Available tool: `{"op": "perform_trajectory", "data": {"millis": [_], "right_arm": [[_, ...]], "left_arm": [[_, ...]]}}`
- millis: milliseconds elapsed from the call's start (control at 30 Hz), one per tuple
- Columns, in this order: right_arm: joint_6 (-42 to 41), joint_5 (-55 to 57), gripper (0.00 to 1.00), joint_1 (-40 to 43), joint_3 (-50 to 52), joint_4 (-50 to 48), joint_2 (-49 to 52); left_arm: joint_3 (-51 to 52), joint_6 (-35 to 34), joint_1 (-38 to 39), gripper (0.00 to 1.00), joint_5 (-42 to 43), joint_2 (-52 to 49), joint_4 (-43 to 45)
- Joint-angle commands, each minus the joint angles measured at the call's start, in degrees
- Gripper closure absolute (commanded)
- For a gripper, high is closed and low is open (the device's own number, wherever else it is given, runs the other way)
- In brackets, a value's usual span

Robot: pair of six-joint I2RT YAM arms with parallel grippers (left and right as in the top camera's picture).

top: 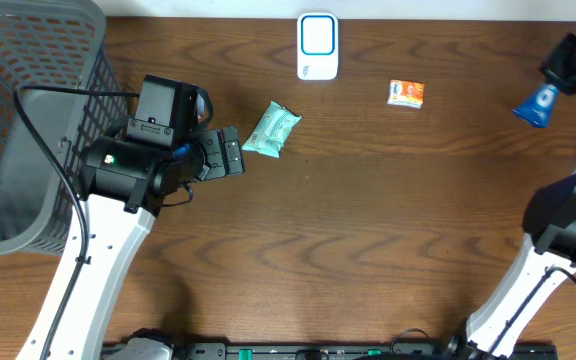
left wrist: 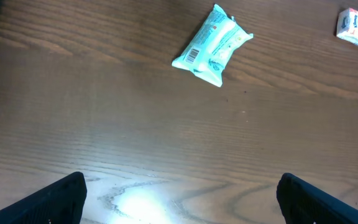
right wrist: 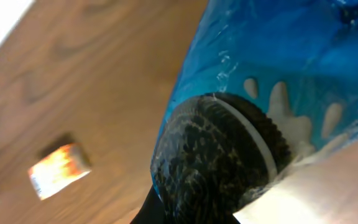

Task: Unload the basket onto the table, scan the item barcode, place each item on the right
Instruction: 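Carry the Oreo pack to the far right and drop it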

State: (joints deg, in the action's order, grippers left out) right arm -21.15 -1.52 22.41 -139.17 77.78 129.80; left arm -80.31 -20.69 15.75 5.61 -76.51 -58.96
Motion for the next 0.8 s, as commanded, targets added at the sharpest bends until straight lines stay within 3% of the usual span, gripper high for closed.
{"op": "perform_trajectory", "data": {"millis": [0,367,567,600,667,700,767], "right_arm": [[3.0,2.5,0.99,2.6,0.2,-0.1,1.8],[3.0,8.5,0.99,7.0,0.3,-9.8,6.8],[3.0,11.4,0.94,9.4,0.3,-14.4,9.5],[2.9,11.7,0.81,9.9,0.3,-14.7,9.9],[2.8,11.7,0.29,10.6,0.3,-14.7,10.4],[2.8,11.7,0.11,11.1,0.3,-14.3,10.6],[2.8,11.7,0.05,11.5,0.3,-13.6,10.6]], "left_arm": [[-0.2,1.0,-0.3,0.02,-0.8,-0.3,-0.2],[-0.2,1.0,-0.3,0.02,-0.7,-0.3,-0.2],[-0.2,1.0,-0.3,0.02,-0.7,-0.3,-0.2],[-0.2,1.0,-0.3,0.02,-0.7,-0.3,-0.2],[-0.2,1.0,-0.3,0.02,-0.7,-0.3,-0.2],[-0.2,1.0,-0.3,0.02,-0.7,-0.3,-0.2],[-0.2,1.0,-0.3,0.02,-0.7,-0.3,-0.2]]}}
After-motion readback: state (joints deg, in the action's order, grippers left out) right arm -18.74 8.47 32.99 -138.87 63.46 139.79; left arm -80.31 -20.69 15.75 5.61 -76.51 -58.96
